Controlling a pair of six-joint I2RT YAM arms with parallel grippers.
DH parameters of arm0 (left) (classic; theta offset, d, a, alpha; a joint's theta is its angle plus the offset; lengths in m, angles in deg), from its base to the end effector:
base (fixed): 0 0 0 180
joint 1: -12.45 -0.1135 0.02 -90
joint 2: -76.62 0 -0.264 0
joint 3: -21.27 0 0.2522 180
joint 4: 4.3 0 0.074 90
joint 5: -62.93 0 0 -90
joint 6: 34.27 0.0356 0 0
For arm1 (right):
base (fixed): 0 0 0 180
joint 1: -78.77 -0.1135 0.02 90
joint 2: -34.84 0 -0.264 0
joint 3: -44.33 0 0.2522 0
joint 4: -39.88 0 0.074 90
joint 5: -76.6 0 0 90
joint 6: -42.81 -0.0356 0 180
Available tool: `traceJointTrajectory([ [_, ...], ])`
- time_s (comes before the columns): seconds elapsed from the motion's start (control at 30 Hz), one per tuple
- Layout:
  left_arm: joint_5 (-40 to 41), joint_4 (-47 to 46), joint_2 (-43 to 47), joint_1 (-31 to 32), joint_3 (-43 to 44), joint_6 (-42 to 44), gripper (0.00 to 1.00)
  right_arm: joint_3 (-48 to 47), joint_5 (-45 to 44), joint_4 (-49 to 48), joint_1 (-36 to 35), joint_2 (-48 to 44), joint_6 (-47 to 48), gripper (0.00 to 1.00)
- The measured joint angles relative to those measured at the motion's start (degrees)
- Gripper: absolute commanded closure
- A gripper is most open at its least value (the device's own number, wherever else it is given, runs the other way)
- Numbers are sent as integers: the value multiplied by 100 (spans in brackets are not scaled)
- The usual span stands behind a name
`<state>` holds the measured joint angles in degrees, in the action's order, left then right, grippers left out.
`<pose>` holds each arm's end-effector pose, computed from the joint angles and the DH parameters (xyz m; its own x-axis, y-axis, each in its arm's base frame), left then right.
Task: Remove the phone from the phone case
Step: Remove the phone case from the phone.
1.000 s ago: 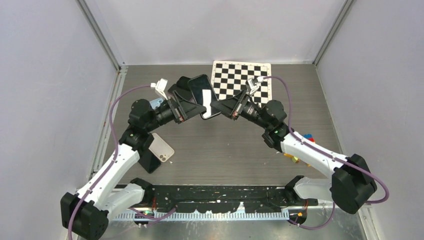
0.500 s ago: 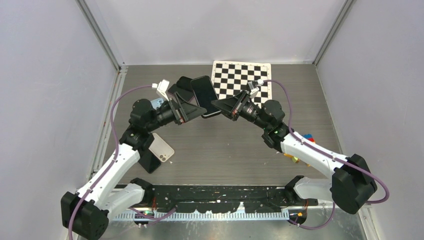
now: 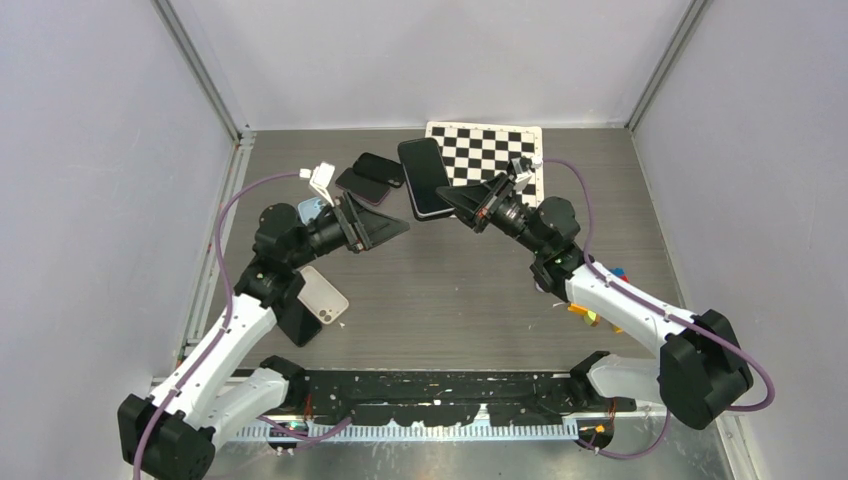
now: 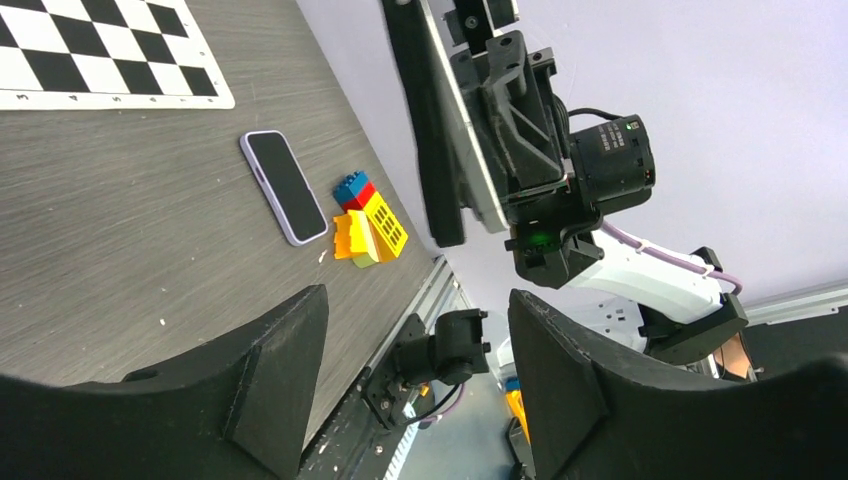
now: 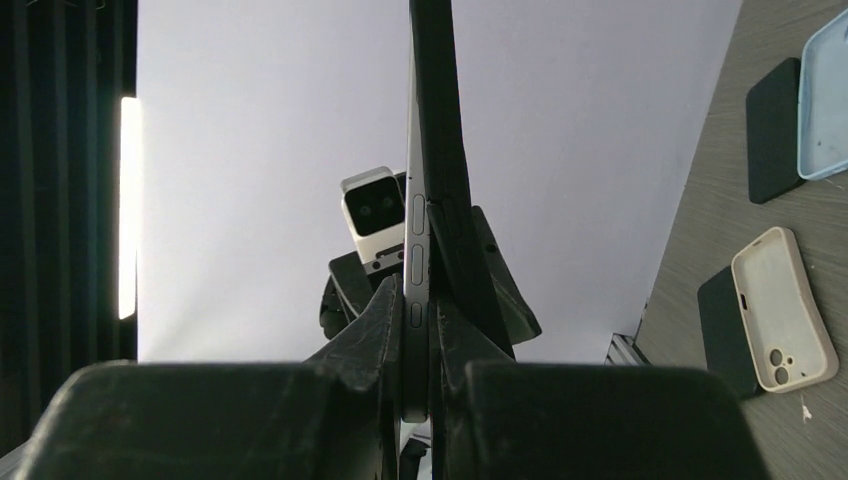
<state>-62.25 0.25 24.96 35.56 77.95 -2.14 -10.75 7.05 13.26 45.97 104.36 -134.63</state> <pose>0.1856 -0.1015 0.3435 -0.7164 -0.4468 -0.5358 0.4588 0.2768 -0.8443 0.2259 0.1604 0.3206 -0.7859 0.6071 -0.1173 -0.2127 -0.0873 0.9732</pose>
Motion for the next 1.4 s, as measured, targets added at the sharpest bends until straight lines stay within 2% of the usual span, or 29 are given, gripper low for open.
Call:
traceJointTrajectory([
  [0.07, -2, -13, -20, 0, 0, -4, 30, 0, 20, -118, 31, 0, -44, 100],
  [0.2, -61, -142, -157, 0, 0, -59, 15, 0, 157, -306, 28, 0, -120, 99],
  [0.33, -179, -417, -363, 0, 0, -225, 12, 0, 269, -339, 24, 0, -138, 99],
  [0.43, -251, -643, -463, 0, 0, -356, 16, 0, 317, -341, 26, 0, -146, 99],
  [0.67, -337, -935, -562, 2, 0, -520, 44, 0, 407, -463, 26, 0, -188, 99],
  [0.8, -402, -1078, -632, 2, 0, -608, 45, 0, 457, -522, 35, 17, -197, 99],
  [0.93, -424, -1128, -649, 2, 0, -629, 37, -2, 531, -557, 35, 28, -223, 99],
  [1.07, -426, -1064, -726, 2, 33, -645, 38, -50, 643, -566, 7, 103, -199, 99],
  [1.17, -402, -758, -785, 2, 188, -590, 49, -138, 645, -498, -31, 184, -120, 99],
  [1.23, -380, -551, -782, 2, 297, -520, 64, -197, 638, -411, -55, 203, -37, 99],
  [1.33, -315, -350, -763, 17, 424, -411, 94, -229, 647, -297, -83, 203, 109, 99],
  [1.37, -289, -275, -752, 31, 463, -356, 100, -229, 647, -225, -92, 203, 168, 99],
  [1.4, -254, -168, -734, 39, 490, -289, 100, -229, 645, -146, -103, 203, 221, 99],
])
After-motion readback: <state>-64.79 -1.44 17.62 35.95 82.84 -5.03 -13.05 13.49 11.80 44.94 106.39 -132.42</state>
